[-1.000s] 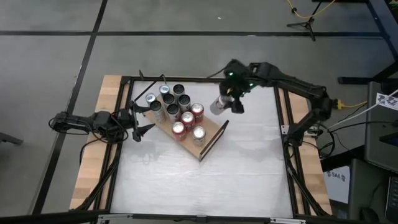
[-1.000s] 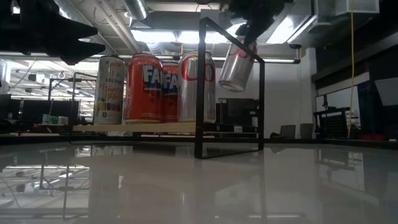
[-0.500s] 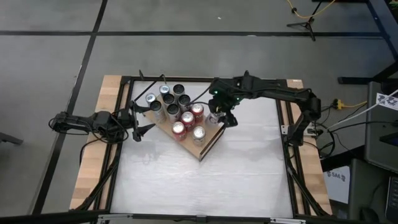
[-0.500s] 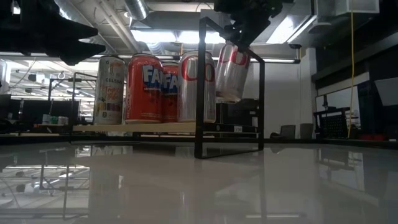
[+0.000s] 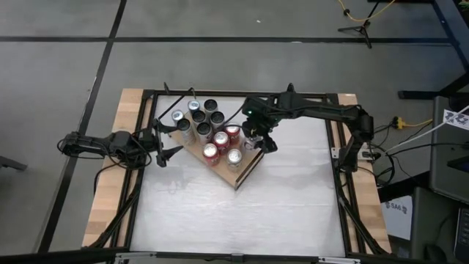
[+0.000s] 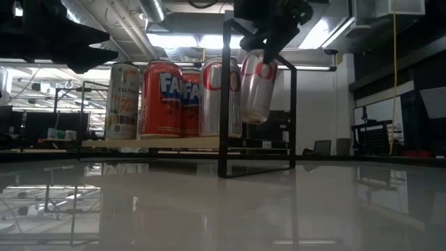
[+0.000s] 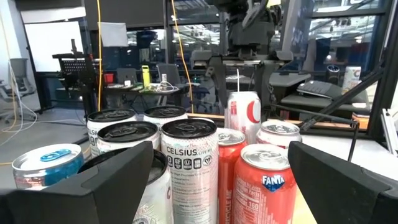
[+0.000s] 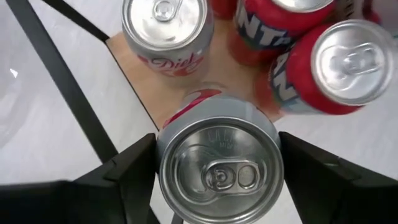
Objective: Place canned beverage on shelf
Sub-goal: Put the red-silver soda can aligned with the red-silver soda can on the shelf
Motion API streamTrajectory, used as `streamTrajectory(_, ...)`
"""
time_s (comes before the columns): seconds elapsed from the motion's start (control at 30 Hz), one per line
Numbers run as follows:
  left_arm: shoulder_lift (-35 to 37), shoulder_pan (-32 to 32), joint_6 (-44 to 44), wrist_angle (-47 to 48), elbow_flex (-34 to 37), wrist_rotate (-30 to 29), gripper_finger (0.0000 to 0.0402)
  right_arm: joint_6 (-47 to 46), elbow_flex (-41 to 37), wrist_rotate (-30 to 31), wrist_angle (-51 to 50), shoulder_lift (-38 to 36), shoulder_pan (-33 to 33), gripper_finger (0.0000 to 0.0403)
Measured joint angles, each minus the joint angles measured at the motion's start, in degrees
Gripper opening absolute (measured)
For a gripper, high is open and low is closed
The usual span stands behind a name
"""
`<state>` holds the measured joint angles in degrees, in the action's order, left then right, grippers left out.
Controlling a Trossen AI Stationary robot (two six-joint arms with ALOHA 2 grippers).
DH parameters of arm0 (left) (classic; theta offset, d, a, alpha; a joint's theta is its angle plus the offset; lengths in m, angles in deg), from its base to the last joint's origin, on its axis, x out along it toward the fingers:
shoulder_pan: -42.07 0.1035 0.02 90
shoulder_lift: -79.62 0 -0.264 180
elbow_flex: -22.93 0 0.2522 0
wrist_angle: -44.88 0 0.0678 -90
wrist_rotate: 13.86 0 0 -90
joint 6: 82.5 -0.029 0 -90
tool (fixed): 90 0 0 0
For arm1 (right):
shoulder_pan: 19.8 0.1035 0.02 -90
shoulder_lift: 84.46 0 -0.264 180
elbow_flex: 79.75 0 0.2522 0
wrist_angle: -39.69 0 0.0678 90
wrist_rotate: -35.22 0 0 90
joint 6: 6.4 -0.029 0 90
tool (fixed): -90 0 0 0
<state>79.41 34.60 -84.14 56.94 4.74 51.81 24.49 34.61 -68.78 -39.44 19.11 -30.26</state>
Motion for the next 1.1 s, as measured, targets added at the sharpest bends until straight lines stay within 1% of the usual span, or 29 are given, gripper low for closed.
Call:
streamTrajectory(0.4, -0.1, 0.0, 1.1, 2.3, 0.0, 0.0, 0.0368, 0.8, 0.0, 0.3, -0.4, 5.0, 0.5, 0.0286)
streamTrajectory(0.6, -0.1, 0.0, -0.3, 2.5, 0.0, -0.1, 0.0368, 1.8, 0.0, 2.2, 0.0, 5.0, 2.7, 0.0286)
streamTrajectory(0.83, -0.1, 0.0, -0.4, 2.5, 0.0, -0.2, 0.0368, 5.8, 0.1, 6.0, 0.6, 5.0, 4.9, 0.0286)
streamTrajectory(1.1, -0.2, 0.0, -0.4, 2.5, 0.0, -0.2, 0.0368, 5.6, 0.1, 6.0, 1.1, 5.0, 4.8, 0.0287)
